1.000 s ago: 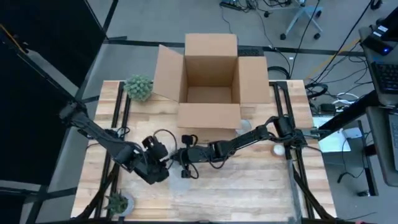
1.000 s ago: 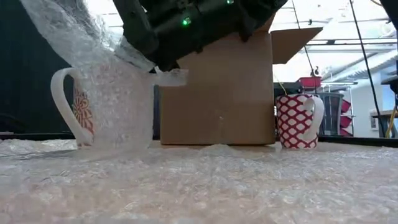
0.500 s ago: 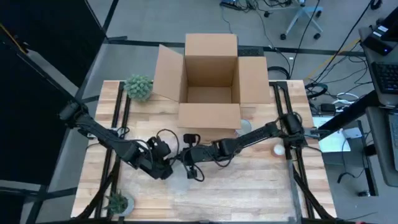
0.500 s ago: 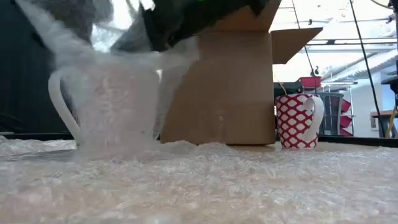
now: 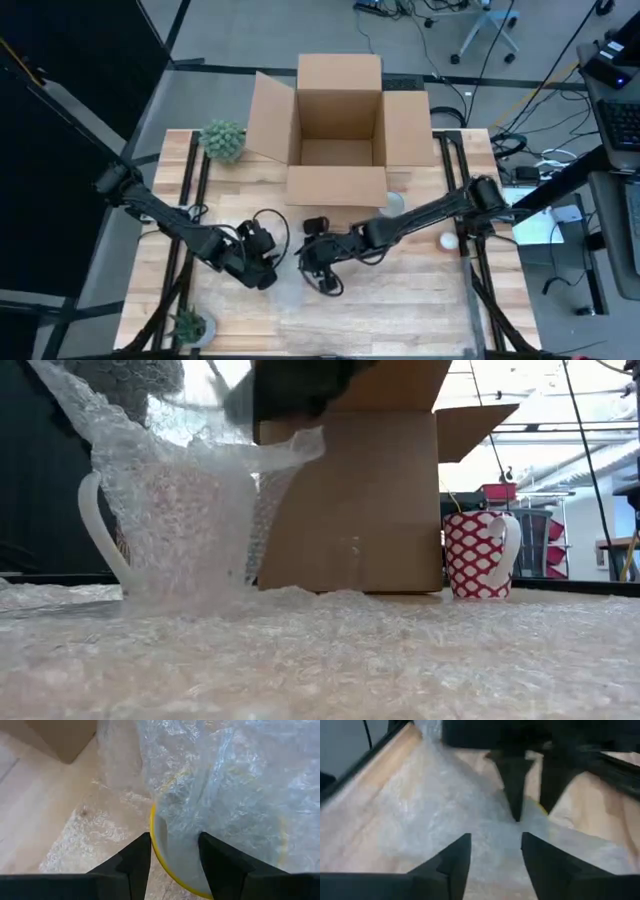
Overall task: Wrap mug
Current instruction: Wrap the orange mug with the bubble wrap
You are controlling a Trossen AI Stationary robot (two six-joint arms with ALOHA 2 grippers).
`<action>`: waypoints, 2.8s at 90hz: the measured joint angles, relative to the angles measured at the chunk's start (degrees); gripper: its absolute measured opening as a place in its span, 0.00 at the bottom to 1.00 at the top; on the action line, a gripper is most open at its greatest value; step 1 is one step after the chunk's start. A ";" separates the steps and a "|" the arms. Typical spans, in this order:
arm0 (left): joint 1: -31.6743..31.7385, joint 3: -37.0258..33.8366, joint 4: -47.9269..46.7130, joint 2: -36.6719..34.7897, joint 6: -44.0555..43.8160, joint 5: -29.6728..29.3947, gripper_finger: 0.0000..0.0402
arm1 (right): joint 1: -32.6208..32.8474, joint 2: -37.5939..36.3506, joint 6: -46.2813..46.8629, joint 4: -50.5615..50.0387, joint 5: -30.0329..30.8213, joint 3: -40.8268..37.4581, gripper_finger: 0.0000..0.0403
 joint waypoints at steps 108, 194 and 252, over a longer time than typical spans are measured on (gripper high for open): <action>-0.52 -0.04 1.65 -1.14 0.87 -1.69 0.37 | -1.62 25.14 0.05 -30.04 -1.36 32.49 0.45; -4.03 1.01 -11.70 -12.26 -2.12 -3.40 0.37 | -4.83 24.99 -15.30 -33.19 1.83 34.00 0.09; -4.02 1.03 -12.90 -12.26 -1.64 -4.03 0.37 | -4.83 15.92 -12.88 -41.11 3.04 34.02 0.03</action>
